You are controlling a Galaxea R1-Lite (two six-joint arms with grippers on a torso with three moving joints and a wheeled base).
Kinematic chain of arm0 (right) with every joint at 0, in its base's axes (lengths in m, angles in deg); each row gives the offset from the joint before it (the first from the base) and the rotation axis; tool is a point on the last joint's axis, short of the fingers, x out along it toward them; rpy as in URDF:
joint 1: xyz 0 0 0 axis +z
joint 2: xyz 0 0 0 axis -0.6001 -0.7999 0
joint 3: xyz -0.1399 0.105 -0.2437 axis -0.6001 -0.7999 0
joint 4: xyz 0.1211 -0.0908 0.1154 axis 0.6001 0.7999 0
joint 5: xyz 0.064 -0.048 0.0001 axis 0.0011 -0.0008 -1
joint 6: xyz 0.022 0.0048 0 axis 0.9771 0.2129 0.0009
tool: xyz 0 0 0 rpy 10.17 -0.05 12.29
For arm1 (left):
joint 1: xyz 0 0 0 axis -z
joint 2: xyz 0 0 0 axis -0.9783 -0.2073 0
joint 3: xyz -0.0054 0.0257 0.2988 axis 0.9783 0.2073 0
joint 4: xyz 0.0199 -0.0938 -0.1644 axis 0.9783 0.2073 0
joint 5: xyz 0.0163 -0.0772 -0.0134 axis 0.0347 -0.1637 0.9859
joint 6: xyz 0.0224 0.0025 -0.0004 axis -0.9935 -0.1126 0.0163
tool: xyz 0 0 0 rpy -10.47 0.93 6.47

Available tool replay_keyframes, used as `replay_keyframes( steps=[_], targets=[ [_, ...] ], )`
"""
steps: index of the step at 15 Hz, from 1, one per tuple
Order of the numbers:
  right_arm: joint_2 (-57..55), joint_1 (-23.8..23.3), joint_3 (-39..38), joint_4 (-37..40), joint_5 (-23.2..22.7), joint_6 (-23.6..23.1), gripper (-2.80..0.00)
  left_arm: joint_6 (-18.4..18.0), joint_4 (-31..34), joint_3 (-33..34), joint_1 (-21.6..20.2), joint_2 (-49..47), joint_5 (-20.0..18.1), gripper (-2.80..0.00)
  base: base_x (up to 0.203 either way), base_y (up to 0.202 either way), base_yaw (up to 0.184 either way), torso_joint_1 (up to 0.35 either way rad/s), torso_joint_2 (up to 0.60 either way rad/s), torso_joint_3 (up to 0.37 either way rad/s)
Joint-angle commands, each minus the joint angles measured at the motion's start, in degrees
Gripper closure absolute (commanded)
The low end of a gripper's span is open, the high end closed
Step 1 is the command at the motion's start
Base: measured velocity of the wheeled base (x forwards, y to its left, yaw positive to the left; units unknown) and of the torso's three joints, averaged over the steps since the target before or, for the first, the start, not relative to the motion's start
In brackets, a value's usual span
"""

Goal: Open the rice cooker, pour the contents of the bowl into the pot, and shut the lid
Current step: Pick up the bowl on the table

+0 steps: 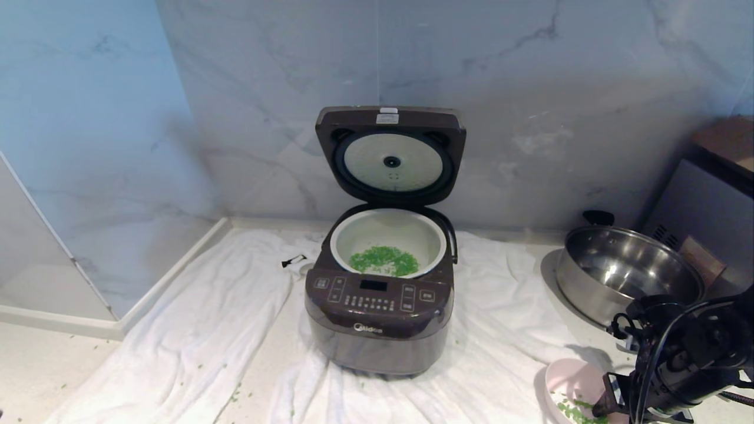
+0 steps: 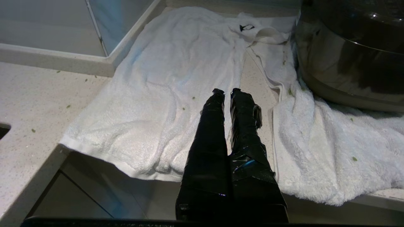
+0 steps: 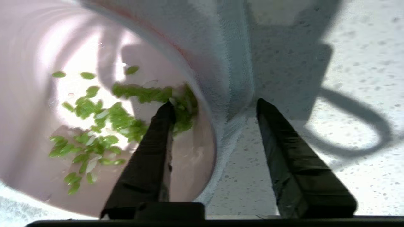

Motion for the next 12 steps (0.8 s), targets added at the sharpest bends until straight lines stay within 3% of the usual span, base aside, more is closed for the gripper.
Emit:
replay_keyframes(
  steps=[1,7,12],
  targets=[
    [-0.2,-0.6,0.0,0.0,0.1,-0.1,0.0,0.0,0.0,0.0,0.0,0.0,0.1,0.0,0.0,0.0,0.0,0.0,0.0,0.0],
    [0.2,-5.6,-0.7,0.1,1.7,-5.0,0.0,0.0,0.0,0.0,0.0,0.0,0.1,0.0,0.0,0.0,0.0,0.0,0.0,0.0],
    [5.4,-5.6,-0.7,2.4,1.7,-5.7,0.0,0.0,0.0,0.0,0.0,0.0,0.0,0.0,0.0,0.0,0.0,0.0,0.0,0.0]
  ],
)
